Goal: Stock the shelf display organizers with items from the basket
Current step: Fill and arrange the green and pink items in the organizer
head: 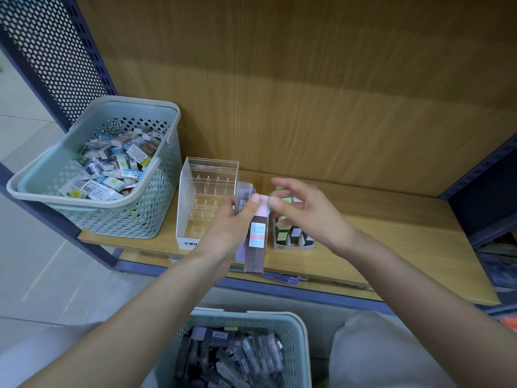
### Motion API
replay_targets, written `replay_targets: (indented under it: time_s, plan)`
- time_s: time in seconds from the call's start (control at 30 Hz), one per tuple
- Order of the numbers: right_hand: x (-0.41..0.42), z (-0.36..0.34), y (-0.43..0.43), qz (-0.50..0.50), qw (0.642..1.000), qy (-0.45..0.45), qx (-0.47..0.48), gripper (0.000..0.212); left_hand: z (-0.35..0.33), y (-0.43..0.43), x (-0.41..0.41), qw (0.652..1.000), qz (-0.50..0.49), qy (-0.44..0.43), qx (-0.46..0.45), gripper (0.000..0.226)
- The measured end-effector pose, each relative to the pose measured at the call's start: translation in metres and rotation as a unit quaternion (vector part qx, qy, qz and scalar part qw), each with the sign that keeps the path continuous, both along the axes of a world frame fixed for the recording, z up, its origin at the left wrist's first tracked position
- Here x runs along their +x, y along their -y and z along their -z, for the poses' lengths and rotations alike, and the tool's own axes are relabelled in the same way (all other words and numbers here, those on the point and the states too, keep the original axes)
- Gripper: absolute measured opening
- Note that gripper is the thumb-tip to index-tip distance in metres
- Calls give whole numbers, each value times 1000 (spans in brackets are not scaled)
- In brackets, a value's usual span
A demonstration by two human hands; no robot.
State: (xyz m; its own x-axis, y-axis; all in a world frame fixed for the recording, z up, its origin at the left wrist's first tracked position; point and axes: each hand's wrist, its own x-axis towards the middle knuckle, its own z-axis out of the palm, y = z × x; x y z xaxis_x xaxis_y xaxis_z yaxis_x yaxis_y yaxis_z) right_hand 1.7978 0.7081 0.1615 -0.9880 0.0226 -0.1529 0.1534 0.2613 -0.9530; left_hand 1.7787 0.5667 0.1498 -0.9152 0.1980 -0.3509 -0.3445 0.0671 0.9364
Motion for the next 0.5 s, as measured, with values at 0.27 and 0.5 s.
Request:
replay_targets:
  time_s: [0.27, 0.5]
  plan:
    - [10, -13, 7, -24, 1000, 16, -2, 36, 0, -2, 10, 999, 12, -49, 2, 26]
    - [-3, 4, -49, 144, 970, -54, 186, 11, 1, 2, 6, 1000, 0, -18, 19, 15]
